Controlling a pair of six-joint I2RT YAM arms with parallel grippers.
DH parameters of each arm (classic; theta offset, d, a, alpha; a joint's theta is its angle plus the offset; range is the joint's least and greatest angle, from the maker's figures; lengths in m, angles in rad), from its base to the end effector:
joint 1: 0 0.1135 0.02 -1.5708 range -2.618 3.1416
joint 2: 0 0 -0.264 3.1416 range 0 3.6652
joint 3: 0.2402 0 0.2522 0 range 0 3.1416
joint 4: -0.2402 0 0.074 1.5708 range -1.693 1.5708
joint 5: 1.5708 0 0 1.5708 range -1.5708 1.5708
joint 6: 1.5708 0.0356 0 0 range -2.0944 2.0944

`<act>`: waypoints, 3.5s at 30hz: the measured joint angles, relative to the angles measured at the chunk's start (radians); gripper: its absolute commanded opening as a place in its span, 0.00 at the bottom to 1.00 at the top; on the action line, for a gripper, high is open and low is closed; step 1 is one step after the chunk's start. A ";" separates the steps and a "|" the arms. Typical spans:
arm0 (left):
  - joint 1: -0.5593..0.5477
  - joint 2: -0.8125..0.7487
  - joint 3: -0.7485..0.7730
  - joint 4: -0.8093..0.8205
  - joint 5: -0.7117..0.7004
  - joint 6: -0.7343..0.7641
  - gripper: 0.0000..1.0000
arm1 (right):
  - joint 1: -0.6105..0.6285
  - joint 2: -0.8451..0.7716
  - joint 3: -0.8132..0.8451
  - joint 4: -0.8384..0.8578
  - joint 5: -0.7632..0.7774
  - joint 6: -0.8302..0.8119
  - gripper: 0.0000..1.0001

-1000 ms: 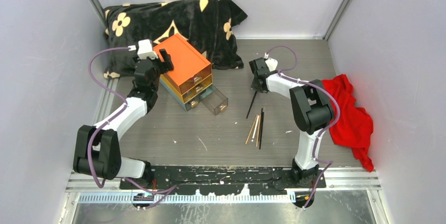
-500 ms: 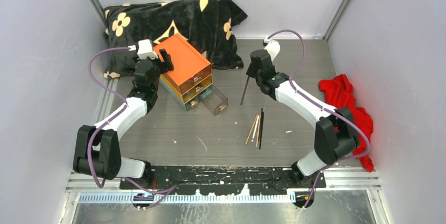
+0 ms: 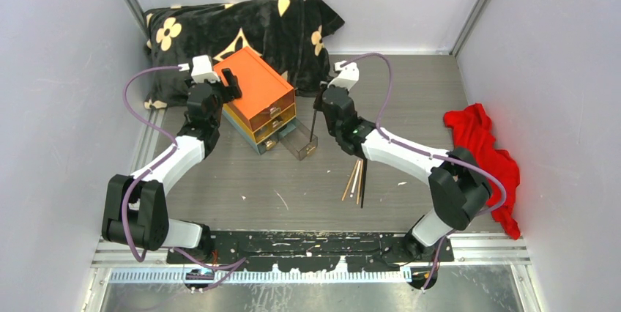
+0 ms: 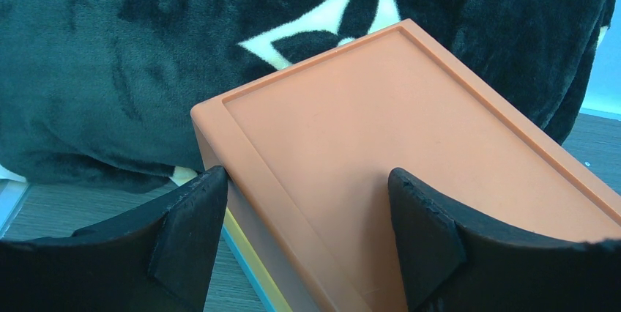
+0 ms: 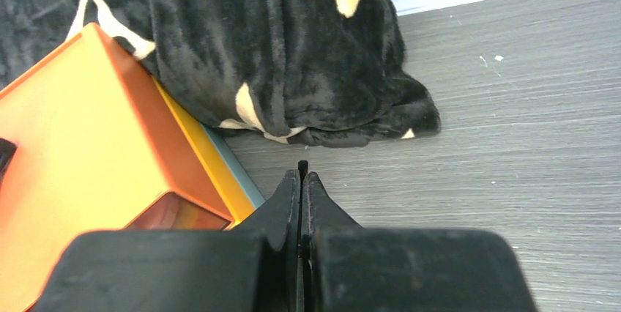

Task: Organize the makeup
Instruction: Place the makeup brush in the drawer.

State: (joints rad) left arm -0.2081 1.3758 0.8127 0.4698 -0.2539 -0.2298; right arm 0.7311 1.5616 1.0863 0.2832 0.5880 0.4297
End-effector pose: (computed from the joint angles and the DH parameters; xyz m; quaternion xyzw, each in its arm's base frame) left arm 0.3110 -0.0565 0.2824 -0.0932 0.7324 -0.0537 0.6723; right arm 0.2846 0.2287 0.2990 0.0713 0.7578 0.1468 0.6317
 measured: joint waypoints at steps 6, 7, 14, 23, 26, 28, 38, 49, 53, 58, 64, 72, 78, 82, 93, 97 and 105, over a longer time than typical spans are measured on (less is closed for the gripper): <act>0.000 0.000 0.000 0.001 0.000 0.000 0.77 | 0.069 0.060 -0.045 0.203 0.092 -0.074 0.01; 0.000 0.000 0.000 0.001 0.000 0.000 0.77 | 0.079 0.073 -0.046 0.230 0.105 -0.087 0.01; 0.000 0.000 0.000 0.001 0.000 0.000 0.77 | 0.170 0.161 -0.081 0.423 0.208 -0.198 0.01; 0.000 0.000 0.000 0.001 0.000 0.000 0.77 | 0.247 0.232 -0.140 0.631 0.326 -0.368 0.01; 0.000 0.000 0.000 0.001 0.000 0.000 0.77 | 0.258 0.232 -0.173 0.679 0.350 -0.391 0.01; 0.000 0.000 0.000 0.001 0.000 0.000 0.77 | 0.265 0.232 -0.196 0.700 0.365 -0.401 0.01; 0.000 0.000 0.000 0.001 0.000 0.001 0.77 | 0.318 0.194 -0.274 0.742 0.381 -0.439 0.01; 0.000 0.000 0.000 0.001 0.000 0.001 0.77 | 0.370 0.060 -0.335 0.679 0.385 -0.467 0.01; 0.000 0.000 0.000 0.001 0.000 0.001 0.77 | 0.377 0.007 -0.372 0.659 0.378 -0.466 0.01; 0.000 0.000 0.000 0.001 0.000 0.001 0.77 | 0.385 -0.036 -0.422 0.630 0.352 -0.458 0.01; 0.000 0.000 0.000 0.001 0.000 0.001 0.77 | 0.401 -0.039 -0.432 0.597 0.320 -0.449 0.01; 0.000 0.001 0.000 0.001 0.000 0.001 0.77 | 0.428 -0.039 -0.445 0.556 0.308 -0.408 0.01; 0.000 0.001 0.000 0.001 0.000 0.001 0.77 | 0.465 -0.041 -0.485 0.472 0.312 -0.371 0.01; 0.000 0.001 0.000 0.001 0.000 0.001 0.77 | 0.481 -0.045 -0.502 0.425 0.315 -0.330 0.01; 0.000 0.001 0.000 0.001 0.000 0.001 0.77 | 0.494 0.083 -0.445 0.410 0.325 -0.324 0.01; 0.000 0.001 0.000 0.001 0.000 0.001 0.77 | 0.494 0.160 -0.368 0.397 0.338 -0.344 0.01; 0.000 0.001 0.000 0.001 0.000 0.001 0.77 | 0.483 0.208 -0.266 0.372 0.380 -0.404 0.16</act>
State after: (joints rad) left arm -0.2081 1.3766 0.8127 0.4709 -0.2535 -0.2287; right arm 1.2137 1.7691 0.8207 0.6548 0.9680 0.0261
